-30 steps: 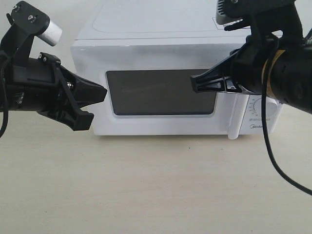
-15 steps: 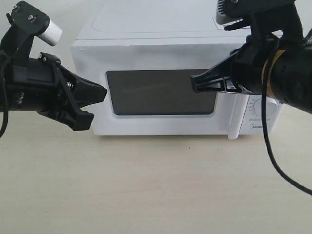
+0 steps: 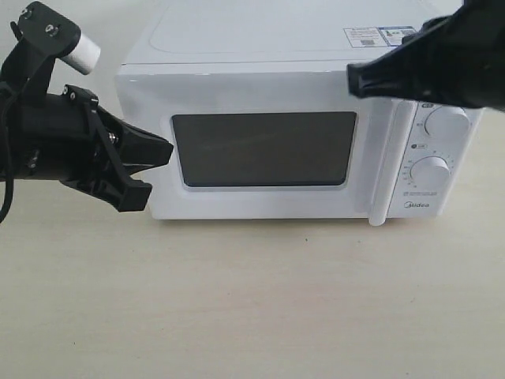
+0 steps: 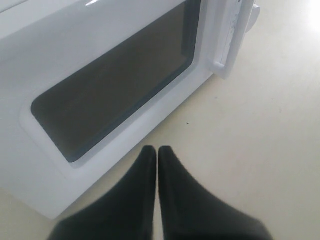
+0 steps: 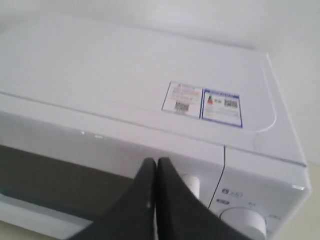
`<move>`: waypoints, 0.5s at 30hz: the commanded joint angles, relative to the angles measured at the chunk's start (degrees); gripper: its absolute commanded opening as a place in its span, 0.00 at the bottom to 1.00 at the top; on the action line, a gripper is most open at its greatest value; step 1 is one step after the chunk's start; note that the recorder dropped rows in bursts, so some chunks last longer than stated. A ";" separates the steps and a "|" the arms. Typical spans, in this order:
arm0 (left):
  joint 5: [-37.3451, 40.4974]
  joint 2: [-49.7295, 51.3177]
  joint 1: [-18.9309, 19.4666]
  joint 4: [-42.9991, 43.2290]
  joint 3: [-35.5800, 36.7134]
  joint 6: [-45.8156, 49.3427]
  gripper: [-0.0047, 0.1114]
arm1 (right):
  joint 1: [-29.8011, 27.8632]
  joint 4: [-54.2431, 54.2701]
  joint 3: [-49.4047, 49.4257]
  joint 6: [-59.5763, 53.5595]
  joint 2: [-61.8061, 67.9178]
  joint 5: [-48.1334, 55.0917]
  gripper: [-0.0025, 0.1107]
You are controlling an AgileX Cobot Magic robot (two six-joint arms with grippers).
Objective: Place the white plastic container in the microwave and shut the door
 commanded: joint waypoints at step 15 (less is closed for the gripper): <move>-0.51 -0.34 -0.24 -0.53 0.33 -0.12 0.07 | -33.25 -0.06 14.41 -8.57 -33.95 -33.24 0.02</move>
